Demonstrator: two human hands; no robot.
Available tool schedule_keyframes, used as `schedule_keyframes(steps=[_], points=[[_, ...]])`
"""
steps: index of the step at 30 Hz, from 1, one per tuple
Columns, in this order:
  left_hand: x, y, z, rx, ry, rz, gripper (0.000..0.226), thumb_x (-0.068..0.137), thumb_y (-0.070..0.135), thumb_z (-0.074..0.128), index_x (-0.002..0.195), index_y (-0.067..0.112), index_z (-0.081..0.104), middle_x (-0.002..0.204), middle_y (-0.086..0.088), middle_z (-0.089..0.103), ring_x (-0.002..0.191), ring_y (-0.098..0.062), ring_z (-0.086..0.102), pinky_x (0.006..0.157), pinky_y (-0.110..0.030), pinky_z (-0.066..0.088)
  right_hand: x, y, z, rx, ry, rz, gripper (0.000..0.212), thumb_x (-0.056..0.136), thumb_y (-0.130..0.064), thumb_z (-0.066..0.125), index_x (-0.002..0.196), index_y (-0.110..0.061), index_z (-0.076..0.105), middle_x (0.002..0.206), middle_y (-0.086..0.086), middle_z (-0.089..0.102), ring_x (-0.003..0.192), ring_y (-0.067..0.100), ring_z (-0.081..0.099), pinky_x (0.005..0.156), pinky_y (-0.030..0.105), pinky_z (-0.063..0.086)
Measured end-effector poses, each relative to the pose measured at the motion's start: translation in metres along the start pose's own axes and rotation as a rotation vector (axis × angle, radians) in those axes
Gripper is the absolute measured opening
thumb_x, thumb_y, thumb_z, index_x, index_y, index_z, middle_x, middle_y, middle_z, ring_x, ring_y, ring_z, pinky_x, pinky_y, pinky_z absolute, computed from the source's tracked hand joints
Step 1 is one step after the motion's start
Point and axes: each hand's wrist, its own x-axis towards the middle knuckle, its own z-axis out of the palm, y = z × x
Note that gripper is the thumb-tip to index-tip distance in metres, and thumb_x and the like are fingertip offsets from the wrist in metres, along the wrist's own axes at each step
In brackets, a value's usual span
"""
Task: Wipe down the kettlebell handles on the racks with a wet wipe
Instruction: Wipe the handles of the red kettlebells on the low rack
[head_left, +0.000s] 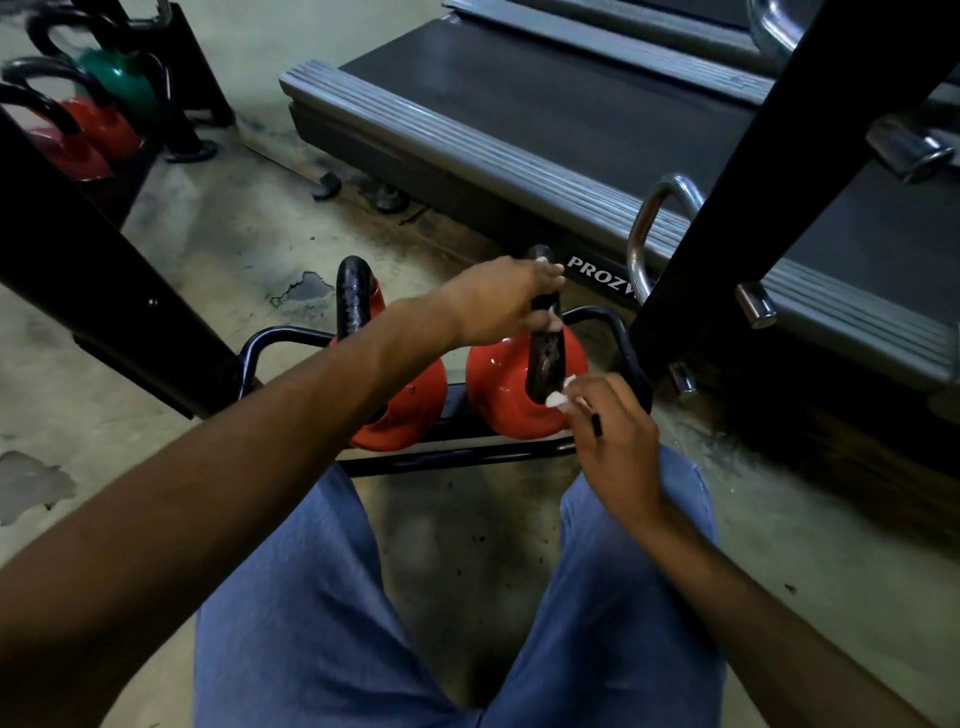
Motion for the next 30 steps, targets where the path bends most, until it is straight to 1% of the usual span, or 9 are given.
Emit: schedule_keyframes(steps=[4,8,11,14,16,21,24,26,30], points=[[-0.011,0.001,0.010,-0.063,-0.031,-0.017,0.093,0.086,0.054,0.069,0.157,0.008,0.028,0.167,-0.006,0.017,0.153,-0.019,0.017,0.122,-0.032,0.021,0.014,-0.012,0.012,0.356,0.137,0.443,0.012,0.096,-0.010,0.069,0.097,-0.022,0.070,0.094,-0.004,0.073,0.092,0.014,0.072,0.084,0.044,0.059],[-0.012,0.006,0.011,-0.068,-0.048,-0.035,0.094,0.088,0.052,0.067,0.158,0.008,0.022,0.168,-0.006,0.010,0.153,-0.019,0.012,0.122,-0.031,0.018,0.024,-0.030,0.022,0.461,0.247,0.548,0.022,0.100,-0.009,0.060,0.112,-0.024,0.071,0.108,-0.005,0.075,0.106,0.009,0.070,0.094,0.033,0.057],[-0.013,0.008,0.009,-0.075,-0.056,-0.046,0.094,0.088,0.052,0.066,0.158,0.009,0.022,0.168,-0.005,0.009,0.154,-0.019,0.011,0.123,-0.031,0.018,0.017,-0.034,0.033,0.373,0.167,0.584,0.028,0.102,-0.005,0.052,0.118,-0.019,0.071,0.110,-0.008,0.072,0.105,0.000,0.065,0.094,0.025,0.052],[-0.019,0.014,0.009,0.013,-0.023,-0.053,0.088,0.091,0.053,0.063,0.158,0.010,0.025,0.168,-0.006,0.013,0.153,-0.021,0.017,0.122,-0.034,0.024,0.051,-0.026,0.026,0.544,0.082,0.652,0.038,0.099,0.002,0.048,0.080,-0.025,0.067,0.071,-0.018,0.065,0.069,-0.006,0.056,0.070,0.023,0.046],[-0.033,0.025,0.015,0.114,0.088,-0.018,0.077,0.094,0.048,0.062,0.155,0.010,0.034,0.165,-0.008,0.023,0.149,-0.024,0.029,0.119,-0.036,0.031,0.066,-0.020,0.019,0.601,-0.018,0.673,0.042,0.098,0.004,0.046,0.073,-0.024,0.063,0.058,-0.018,0.059,0.056,-0.005,0.050,0.059,0.020,0.040],[-0.086,0.049,0.055,0.118,0.230,0.009,0.072,0.093,0.031,0.068,0.154,0.011,0.037,0.162,-0.008,0.030,0.144,-0.024,0.038,0.118,-0.034,0.032,0.079,-0.006,0.008,0.760,-0.351,0.778,0.043,0.091,0.009,0.040,0.113,-0.007,0.073,0.086,0.004,0.075,0.073,0.009,0.067,0.064,0.018,0.051],[-0.096,0.060,0.073,0.163,0.276,0.032,0.070,0.092,0.026,0.068,0.153,0.009,0.039,0.162,-0.011,0.031,0.148,-0.025,0.033,0.120,-0.040,0.032,0.097,0.001,0.000,0.757,-0.484,0.788,0.038,0.088,0.011,0.040,0.101,-0.005,0.072,0.073,-0.001,0.071,0.062,0.004,0.064,0.058,0.017,0.047],[-0.100,0.069,0.084,0.219,0.293,0.057,0.067,0.091,0.021,0.069,0.151,0.008,0.042,0.160,-0.013,0.035,0.148,-0.027,0.032,0.119,-0.043,0.032,0.091,0.008,-0.005,0.828,-0.531,0.799,0.031,0.094,0.009,0.043,0.104,-0.004,0.069,0.077,0.000,0.072,0.064,0.003,0.066,0.060,0.016,0.049],[-0.113,0.080,0.100,0.267,0.295,0.037,0.067,0.090,0.019,0.071,0.149,0.005,0.044,0.159,-0.016,0.034,0.149,-0.029,0.030,0.119,-0.044,0.032,0.074,0.012,-0.004,0.870,-0.459,0.830,0.023,0.100,0.002,0.047,0.108,-0.001,0.069,0.080,0.000,0.076,0.066,0.003,0.068,0.063,0.016,0.051]])
